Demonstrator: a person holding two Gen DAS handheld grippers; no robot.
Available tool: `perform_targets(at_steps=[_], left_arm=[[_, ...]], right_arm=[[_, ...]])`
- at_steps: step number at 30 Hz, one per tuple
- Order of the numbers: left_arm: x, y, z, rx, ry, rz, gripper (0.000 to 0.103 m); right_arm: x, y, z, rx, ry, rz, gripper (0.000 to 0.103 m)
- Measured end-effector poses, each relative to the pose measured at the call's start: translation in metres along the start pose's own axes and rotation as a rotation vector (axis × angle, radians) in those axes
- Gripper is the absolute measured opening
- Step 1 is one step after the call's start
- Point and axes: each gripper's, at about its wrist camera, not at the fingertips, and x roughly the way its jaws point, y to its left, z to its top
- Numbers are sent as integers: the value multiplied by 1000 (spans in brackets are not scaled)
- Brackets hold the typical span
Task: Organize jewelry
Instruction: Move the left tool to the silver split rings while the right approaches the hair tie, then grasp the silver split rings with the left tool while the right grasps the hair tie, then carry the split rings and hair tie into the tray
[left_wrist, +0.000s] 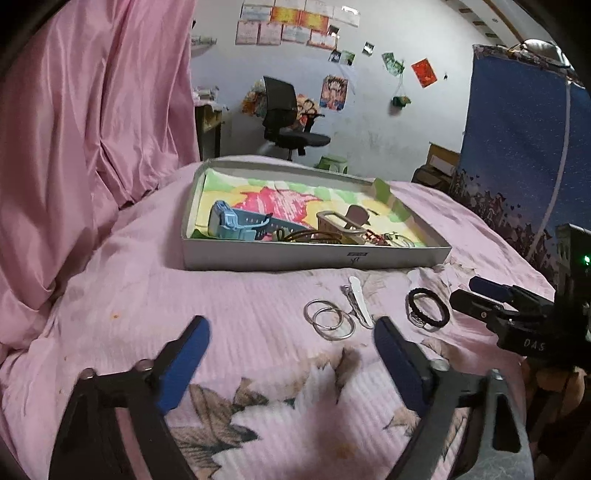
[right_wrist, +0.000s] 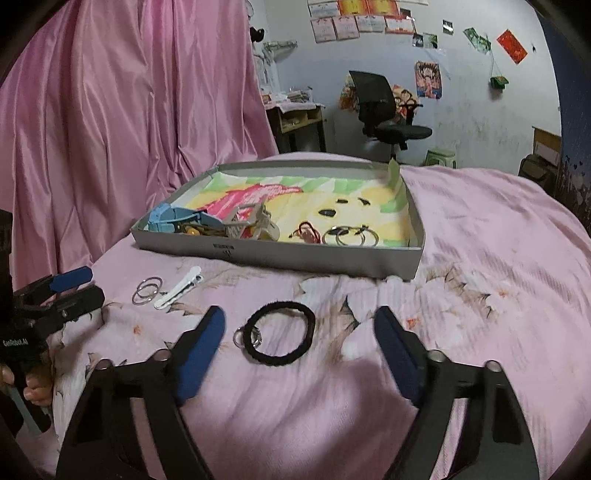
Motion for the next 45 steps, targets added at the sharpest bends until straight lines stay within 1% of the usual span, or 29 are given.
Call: perform_targets(at_steps=[1, 2, 4, 5, 6, 8, 9, 13, 15, 21, 26, 28, 29, 30, 31, 33, 35, 38, 42, 45], left_arm=[[3, 0, 1, -8, 11, -4, 77], [7, 1, 3, -20, 24, -7, 76], [12, 2, 5, -36, 43, -18, 68], [16, 2, 7, -45, 58, -26, 67], [18, 3, 7, -52, 68, -35, 63], [25, 5, 10, -83, 95, -80, 59], [27, 6, 11, -93, 102, -83, 56], [35, 10, 13, -122, 128, -88, 47], [39, 8, 13, -123, 146, -79, 44], [46, -2, 11, -66, 193, -42, 35], [50, -6, 12, -47, 223, -41, 22], [50, -7, 12, -46, 227, -52, 13], [50, -8, 12, -42, 226, -54, 10], [50, -8, 12, -40, 225, -56, 7], [49, -9, 12, -40, 221, -63, 6], [46, -10, 12, -44, 210, -69, 6], [44, -9, 12, -53, 203, -77, 6], [38, -11, 13, -50, 184, -85, 6], [29, -17, 16, -28, 159, -99, 6], [24, -23, 19, -13, 142, -93, 6]], right_arm=[[2, -1, 0, 3, 8, 4, 69], [3, -2, 0, 5, 13, 6, 65], [8, -3, -1, 12, 36, 12, 58], [11, -3, -1, 14, 43, 14, 52], [14, -4, -1, 19, 57, 19, 47], [20, -5, -1, 24, 79, 23, 40], [23, -5, -2, 27, 91, 22, 37], [34, -4, -3, 29, 117, 13, 34], [38, -4, -4, 26, 129, 10, 30], [47, -3, -5, 32, 160, 8, 29], [51, -5, -5, 40, 177, 20, 29], [52, -6, -6, 46, 180, 27, 29], [52, -6, -6, 48, 181, 32, 29], [53, -6, -6, 51, 182, 38, 26], [53, -7, -6, 53, 182, 41, 23], [54, -8, -6, 60, 182, 53, 13], [53, -9, -7, 64, 178, 60, 9], [49, -8, -6, 65, 160, 70, 6], [39, -8, -3, 64, 113, 90, 5], [34, -6, -1, 63, 87, 97, 5]])
